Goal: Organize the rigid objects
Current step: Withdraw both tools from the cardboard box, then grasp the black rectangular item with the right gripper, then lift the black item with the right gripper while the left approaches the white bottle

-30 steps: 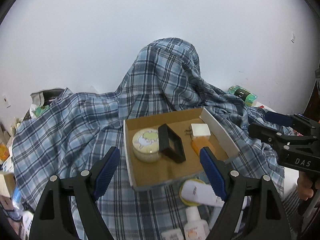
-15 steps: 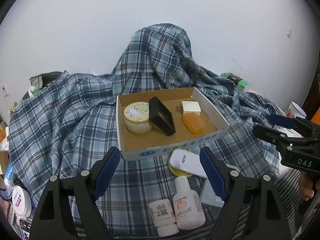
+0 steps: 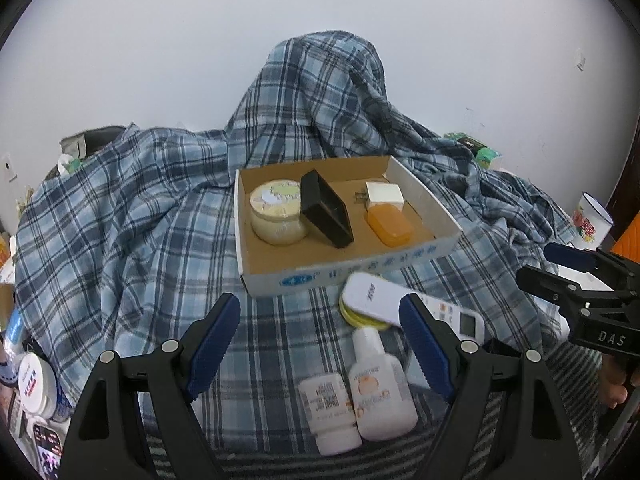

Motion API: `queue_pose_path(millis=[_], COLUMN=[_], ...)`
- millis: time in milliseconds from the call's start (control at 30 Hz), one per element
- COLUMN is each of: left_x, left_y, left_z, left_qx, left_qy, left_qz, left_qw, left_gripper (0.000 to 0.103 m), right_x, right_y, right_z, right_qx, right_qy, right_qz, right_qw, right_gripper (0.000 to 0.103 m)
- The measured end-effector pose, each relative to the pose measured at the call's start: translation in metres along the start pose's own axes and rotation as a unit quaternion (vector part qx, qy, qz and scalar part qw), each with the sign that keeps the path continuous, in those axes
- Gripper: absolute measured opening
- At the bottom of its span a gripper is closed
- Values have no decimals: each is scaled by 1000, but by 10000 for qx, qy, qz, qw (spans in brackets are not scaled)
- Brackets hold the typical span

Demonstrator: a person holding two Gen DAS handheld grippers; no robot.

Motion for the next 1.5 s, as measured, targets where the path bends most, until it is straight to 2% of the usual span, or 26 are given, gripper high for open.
queue_pose_path(millis=[200, 567, 967, 1067, 1233, 1300, 1500], left_x=[2, -2, 2, 6, 10, 11, 15], left_y=[-21, -55, -61, -62, -63, -63, -64], left_z=[10, 12, 16, 15, 12, 11, 11], left_qx=[-131, -357, -374, -400, -449, -464, -486], left_qy=[-43, -30, -49, -80, -125, -138, -169], left_qz=[-60, 200, 157, 111, 73, 54, 13], left_qw=[9999, 9992, 9992, 9991, 9989, 9988, 9987], left_gripper=[84, 84, 84, 84, 84, 84, 84], right_x=[-8, -13, -24, -27, -37, -38, -33], right_y=[-20, -54, -73, -75, -85, -85, -75], right_z=[6, 4, -12, -17, -28, -28, -14], right_qx=[-160, -498, -845, -963, -1252, -1218, -859], right_qy=[65, 138, 346, 376, 472, 494, 436], right_qz=[46, 129, 326, 363, 590, 604, 501], right_qw=[9998, 9986, 9953, 9940, 9892, 9895, 9941], right_gripper=[71, 71, 70, 64, 33, 30, 30])
Point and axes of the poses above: each gripper's, at about its wrist camera, not at the fingertips, and z roughly against the way its jaws point, x to its right, y to its top, the point moved 9 cm from there along -z, roughly the way its jaws point, and after that the axes turned 6 degrees about x, right-handed, at the moved point
